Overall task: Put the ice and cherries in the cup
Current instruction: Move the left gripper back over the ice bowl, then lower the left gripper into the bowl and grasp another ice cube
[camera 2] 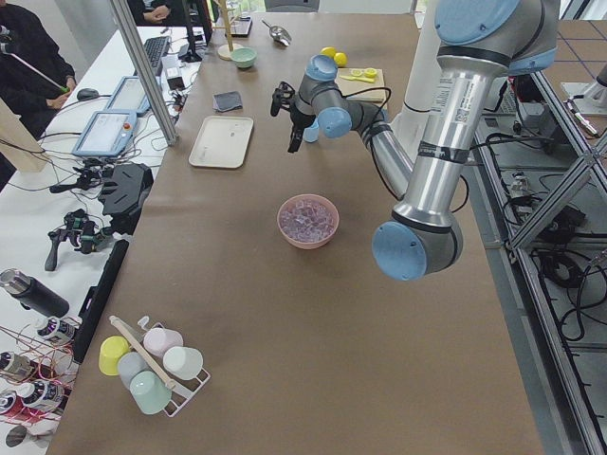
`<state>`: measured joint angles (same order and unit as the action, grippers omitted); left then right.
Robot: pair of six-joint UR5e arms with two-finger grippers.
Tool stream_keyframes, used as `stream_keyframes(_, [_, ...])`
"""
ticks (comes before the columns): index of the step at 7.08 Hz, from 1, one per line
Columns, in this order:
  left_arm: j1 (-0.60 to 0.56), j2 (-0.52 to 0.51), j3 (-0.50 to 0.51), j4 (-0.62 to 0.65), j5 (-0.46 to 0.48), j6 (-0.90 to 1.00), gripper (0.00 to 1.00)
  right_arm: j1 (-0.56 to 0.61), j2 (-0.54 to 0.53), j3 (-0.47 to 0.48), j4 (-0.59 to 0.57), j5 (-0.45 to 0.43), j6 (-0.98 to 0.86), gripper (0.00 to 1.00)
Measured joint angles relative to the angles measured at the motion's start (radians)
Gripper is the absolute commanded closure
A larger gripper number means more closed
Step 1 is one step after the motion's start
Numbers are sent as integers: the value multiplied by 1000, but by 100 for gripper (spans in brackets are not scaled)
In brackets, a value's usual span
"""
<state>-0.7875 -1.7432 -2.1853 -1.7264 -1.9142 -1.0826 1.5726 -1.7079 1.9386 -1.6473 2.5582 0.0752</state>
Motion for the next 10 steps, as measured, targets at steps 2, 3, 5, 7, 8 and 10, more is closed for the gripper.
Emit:
stream_keyframes(2, [-45,86,-13,-4,-1,-12,3,0,3,6,0,3,-1,0])
stream_keyframes(3, [-61,121,-18,-10,1,-47,3,-5,7,6,0,3,-2,0])
stream_keyframes(5, [-70,181,-16,-65,5,-194,3,-15,34,-4,-2,17,-1,0])
stream_keyframes(7, [-34,250,-10,-152,33,-289,3,-24,48,-12,-2,27,0,0])
stream_keyframes(8, [23,269,-3,-169,76,-333,3,-31,49,-13,-2,31,0,0])
stream_keyframes(10, [130,282,25,-215,151,-404,3,-47,52,-15,-1,38,2,0])
